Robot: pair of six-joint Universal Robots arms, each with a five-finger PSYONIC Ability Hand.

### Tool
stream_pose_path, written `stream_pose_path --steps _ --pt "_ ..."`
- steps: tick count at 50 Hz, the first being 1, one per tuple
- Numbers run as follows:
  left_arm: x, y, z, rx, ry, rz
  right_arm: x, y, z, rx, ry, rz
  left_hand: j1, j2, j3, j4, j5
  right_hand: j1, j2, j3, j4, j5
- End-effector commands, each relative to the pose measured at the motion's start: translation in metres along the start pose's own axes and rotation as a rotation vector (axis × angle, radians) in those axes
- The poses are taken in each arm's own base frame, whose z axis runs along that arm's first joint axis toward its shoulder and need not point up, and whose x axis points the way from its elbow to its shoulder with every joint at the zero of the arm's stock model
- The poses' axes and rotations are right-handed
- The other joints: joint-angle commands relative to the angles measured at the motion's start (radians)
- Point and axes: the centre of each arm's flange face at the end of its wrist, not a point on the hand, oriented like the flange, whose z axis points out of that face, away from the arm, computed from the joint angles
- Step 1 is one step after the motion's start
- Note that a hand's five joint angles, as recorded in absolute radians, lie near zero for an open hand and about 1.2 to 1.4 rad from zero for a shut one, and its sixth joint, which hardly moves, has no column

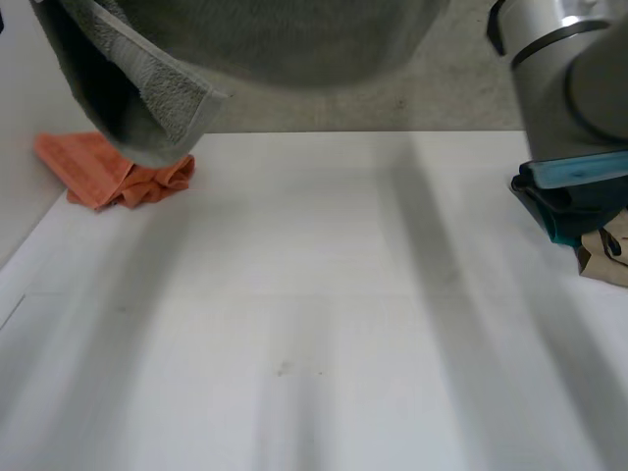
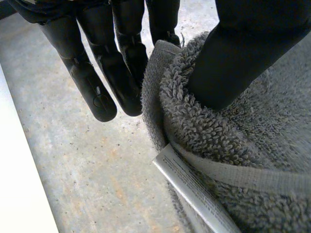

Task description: Fold the laundry.

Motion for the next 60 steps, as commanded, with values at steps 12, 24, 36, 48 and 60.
stream_pose_path --steps 12,24,36,48,60 --pt "0.084 0.224 -0.131 -0.644 0.237 -0.072 -0.004 0.169 -0.165 -0.753 -0.208 -0.086 0.227 0.194 0.201 0.193 0.256 0.265 0.216 0.207 0.197 0.254" --pt "0.085 0.212 -0.157 -0.786 0.338 0.011 -0.005 0.175 -0.196 -0.909 -0.272 -0.160 -0.923 -0.957 -0.950 -0.958 -0.894 0.265 0.216 0.207 0.197 0.254" --pt "0.046 0.166 -0.162 -0.828 0.263 -0.015 0.010 0.165 -0.193 -0.928 -0.233 -0.164 -0.950 -0.983 -0.977 -0.985 -0.921 0.265 0.216 0.207 0.197 0.254" --pt "0.022 0.192 -0.191 -0.974 0.239 -0.050 0.010 0.167 -0.195 -0.937 -0.236 -0.155 -0.592 -0.625 -0.618 -0.626 -0.563 0.265 0.216 0.207 0.197 0.254" --pt "0.010 0.229 -0.190 -1.090 0.202 -0.075 0.004 0.167 -0.199 -0.941 -0.250 -0.154 -0.636 -0.669 -0.662 -0.670 -0.606 0.265 0.216 0.207 0.197 0.254"
